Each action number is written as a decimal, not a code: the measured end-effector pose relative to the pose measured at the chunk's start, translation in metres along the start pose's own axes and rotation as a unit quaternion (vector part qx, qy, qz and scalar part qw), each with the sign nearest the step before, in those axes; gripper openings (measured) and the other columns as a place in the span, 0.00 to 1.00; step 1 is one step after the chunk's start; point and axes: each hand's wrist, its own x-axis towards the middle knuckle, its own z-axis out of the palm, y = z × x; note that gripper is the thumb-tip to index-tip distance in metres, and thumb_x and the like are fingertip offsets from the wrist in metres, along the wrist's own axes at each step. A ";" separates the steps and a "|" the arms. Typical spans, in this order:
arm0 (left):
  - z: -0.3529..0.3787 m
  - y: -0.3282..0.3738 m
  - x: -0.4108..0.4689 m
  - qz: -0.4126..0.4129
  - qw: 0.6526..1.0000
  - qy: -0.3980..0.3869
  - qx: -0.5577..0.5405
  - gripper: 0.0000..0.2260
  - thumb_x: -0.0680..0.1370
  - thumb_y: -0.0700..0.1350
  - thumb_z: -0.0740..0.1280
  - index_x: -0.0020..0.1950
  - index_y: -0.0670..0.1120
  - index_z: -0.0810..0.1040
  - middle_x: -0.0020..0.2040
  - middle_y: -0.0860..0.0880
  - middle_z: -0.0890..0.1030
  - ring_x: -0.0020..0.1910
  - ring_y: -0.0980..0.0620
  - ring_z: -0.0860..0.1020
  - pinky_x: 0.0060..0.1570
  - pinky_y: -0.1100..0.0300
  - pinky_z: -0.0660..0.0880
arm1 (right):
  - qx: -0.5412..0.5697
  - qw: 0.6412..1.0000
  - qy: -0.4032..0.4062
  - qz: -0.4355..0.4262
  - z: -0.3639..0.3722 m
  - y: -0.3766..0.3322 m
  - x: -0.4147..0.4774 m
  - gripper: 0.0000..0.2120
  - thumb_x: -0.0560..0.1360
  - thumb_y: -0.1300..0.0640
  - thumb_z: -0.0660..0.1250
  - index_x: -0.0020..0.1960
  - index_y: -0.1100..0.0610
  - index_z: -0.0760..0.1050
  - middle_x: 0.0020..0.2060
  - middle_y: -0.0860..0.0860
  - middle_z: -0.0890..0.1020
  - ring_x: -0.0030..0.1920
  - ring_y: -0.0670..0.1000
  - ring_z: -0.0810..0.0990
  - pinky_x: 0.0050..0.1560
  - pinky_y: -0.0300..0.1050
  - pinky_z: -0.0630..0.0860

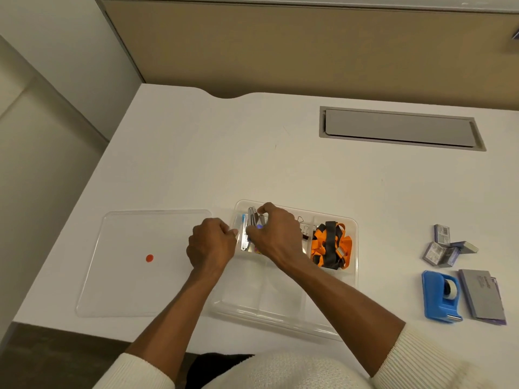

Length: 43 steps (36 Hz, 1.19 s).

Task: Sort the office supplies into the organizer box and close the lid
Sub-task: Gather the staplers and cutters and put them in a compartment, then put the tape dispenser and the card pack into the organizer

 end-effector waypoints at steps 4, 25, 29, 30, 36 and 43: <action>-0.005 -0.008 0.008 -0.026 0.999 -0.010 -0.033 0.07 0.75 0.52 0.77 0.41 0.52 0.83 0.46 0.47 0.88 0.45 0.42 0.84 0.45 0.54 0.80 | -0.074 0.996 -0.012 -0.051 0.016 -0.017 0.003 0.18 0.72 0.54 0.68 0.60 0.58 0.74 0.50 0.59 0.80 0.47 0.63 0.81 0.40 0.48 0.70; -0.005 0.048 -0.025 0.106 0.965 -0.011 0.239 0.22 0.77 0.45 0.73 0.66 0.36 0.73 0.63 0.36 0.76 0.63 0.34 0.76 0.55 0.43 0.75 | 0.076 0.986 0.135 -0.052 -0.068 0.087 -0.074 0.04 0.73 0.58 0.74 0.47 0.52 0.82 0.43 0.47 0.82 0.40 0.47 0.81 0.44 0.49 0.80; 0.005 0.083 -0.054 0.209 0.952 -0.002 0.222 0.18 0.81 0.52 0.68 0.62 0.38 0.75 0.59 0.39 0.80 0.58 0.36 0.79 0.47 0.48 0.72 | 0.085 0.976 0.198 0.016 -0.102 0.139 -0.098 0.04 0.74 0.58 0.75 0.48 0.51 0.83 0.43 0.45 0.83 0.41 0.45 0.82 0.43 0.46 0.82; 0.009 0.092 -0.063 0.238 0.945 -0.012 0.222 0.18 0.82 0.54 0.67 0.60 0.40 0.76 0.58 0.40 0.81 0.58 0.37 0.79 0.46 0.50 0.70 | 0.081 0.972 0.216 0.030 -0.110 0.151 -0.103 0.04 0.74 0.58 0.75 0.48 0.51 0.82 0.43 0.45 0.83 0.41 0.44 0.82 0.42 0.45 0.82; 0.046 0.145 -0.120 0.406 0.887 -0.065 0.209 0.15 0.83 0.57 0.64 0.55 0.46 0.78 0.54 0.47 0.82 0.55 0.43 0.80 0.44 0.53 0.69 | 0.092 0.930 0.334 0.120 -0.155 0.217 -0.126 0.04 0.75 0.60 0.75 0.46 0.52 0.83 0.43 0.44 0.85 0.43 0.44 0.83 0.44 0.42 0.82; 0.124 0.186 -0.174 0.562 0.796 -0.180 0.135 0.16 0.82 0.57 0.66 0.59 0.46 0.78 0.56 0.48 0.81 0.57 0.45 0.78 0.51 0.49 0.77 | 0.000 0.906 0.355 0.230 -0.193 0.307 -0.139 0.10 0.75 0.54 0.75 0.55 0.53 0.81 0.53 0.52 0.84 0.47 0.50 0.83 0.45 0.45 0.82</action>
